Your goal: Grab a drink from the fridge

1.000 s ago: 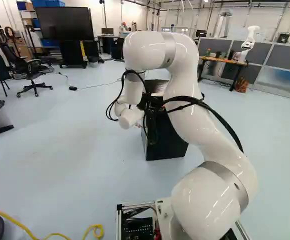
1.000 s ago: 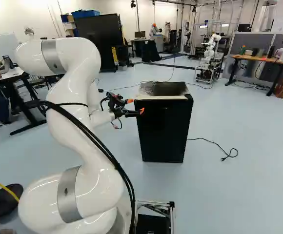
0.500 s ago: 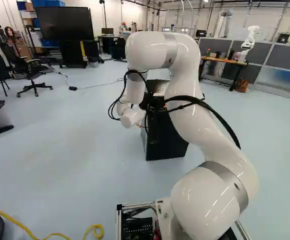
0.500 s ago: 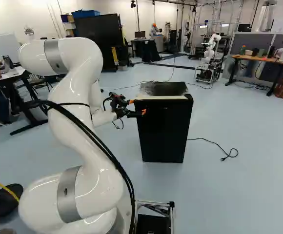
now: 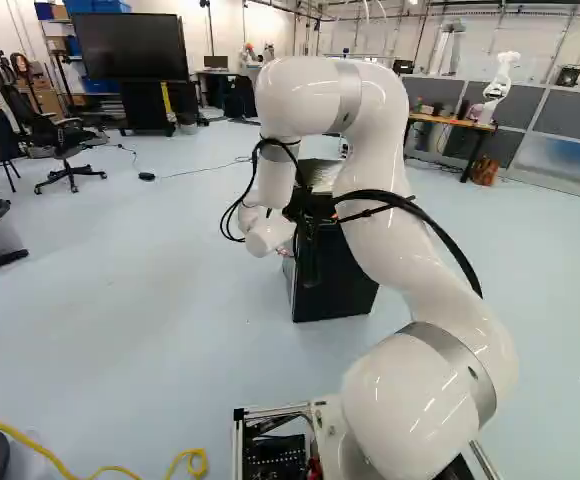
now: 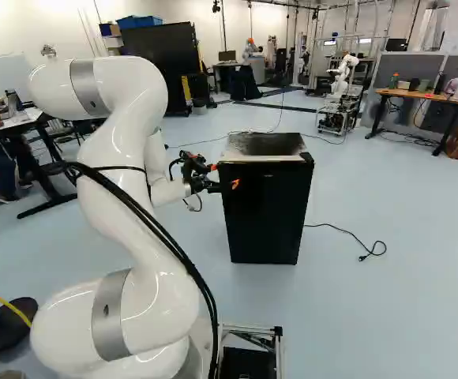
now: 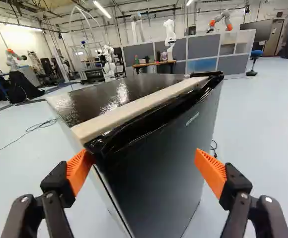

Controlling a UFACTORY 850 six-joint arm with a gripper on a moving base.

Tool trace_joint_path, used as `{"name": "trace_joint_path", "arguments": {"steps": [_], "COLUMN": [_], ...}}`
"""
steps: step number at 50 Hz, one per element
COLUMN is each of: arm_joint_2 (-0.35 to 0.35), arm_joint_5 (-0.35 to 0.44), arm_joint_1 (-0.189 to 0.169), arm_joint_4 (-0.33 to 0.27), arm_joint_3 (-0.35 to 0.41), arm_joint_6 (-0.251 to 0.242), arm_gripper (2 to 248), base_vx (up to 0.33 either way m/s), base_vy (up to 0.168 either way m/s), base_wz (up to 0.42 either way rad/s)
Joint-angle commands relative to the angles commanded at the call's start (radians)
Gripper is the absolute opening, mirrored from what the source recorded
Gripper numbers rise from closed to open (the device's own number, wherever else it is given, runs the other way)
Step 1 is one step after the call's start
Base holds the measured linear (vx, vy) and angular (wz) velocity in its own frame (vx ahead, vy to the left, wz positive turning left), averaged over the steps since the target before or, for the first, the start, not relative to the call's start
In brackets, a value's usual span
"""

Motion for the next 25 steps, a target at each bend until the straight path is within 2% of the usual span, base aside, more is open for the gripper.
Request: {"name": "trace_joint_path", "arguments": {"steps": [25], "arm_joint_2": [0.079], "arm_joint_5": [-0.016], "arm_joint_1": [-0.010], "arm_joint_4": [0.000], "arm_joint_3": [0.141], "arm_joint_6": [0.000], "arm_gripper": [247], "base_vx": [0.000], "base_vy": [-0.001], "base_wz": [-0.003]}}
